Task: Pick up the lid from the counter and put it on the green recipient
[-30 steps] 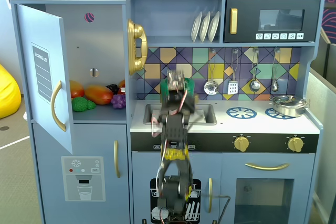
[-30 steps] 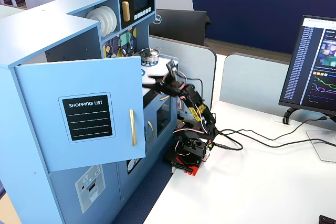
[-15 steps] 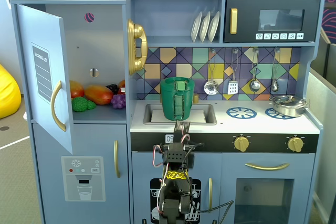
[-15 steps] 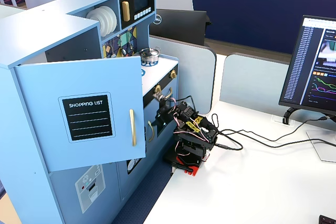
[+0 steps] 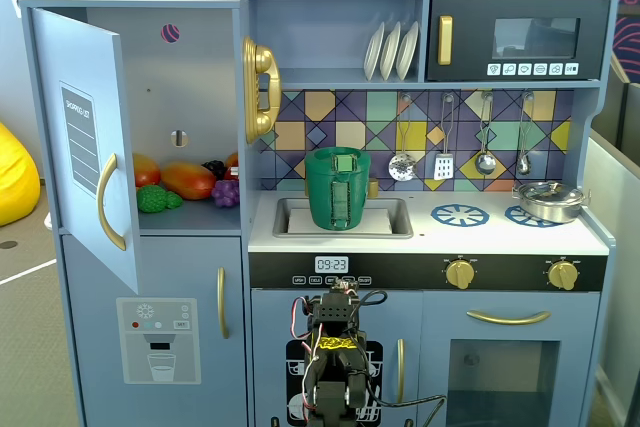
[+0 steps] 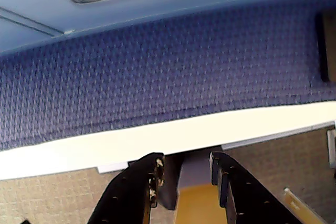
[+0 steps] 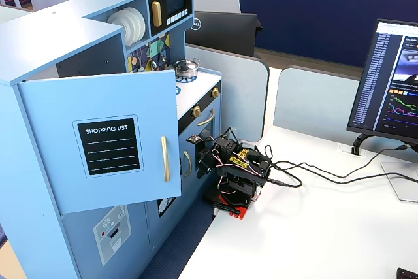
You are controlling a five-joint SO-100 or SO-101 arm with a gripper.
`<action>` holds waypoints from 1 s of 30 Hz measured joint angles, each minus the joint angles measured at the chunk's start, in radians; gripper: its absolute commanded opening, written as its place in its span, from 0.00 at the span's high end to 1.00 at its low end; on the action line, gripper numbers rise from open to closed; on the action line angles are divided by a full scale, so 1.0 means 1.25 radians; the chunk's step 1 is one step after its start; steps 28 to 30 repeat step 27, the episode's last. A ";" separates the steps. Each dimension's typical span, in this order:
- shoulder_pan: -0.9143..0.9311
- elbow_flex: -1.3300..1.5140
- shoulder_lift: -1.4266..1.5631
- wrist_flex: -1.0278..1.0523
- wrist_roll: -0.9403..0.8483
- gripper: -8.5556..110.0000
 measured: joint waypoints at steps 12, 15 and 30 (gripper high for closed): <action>-0.006 0.000 0.002 0.025 -0.018 0.91; -0.006 0.000 0.002 0.025 -0.018 0.91; -0.004 0.000 0.002 0.025 -0.018 0.91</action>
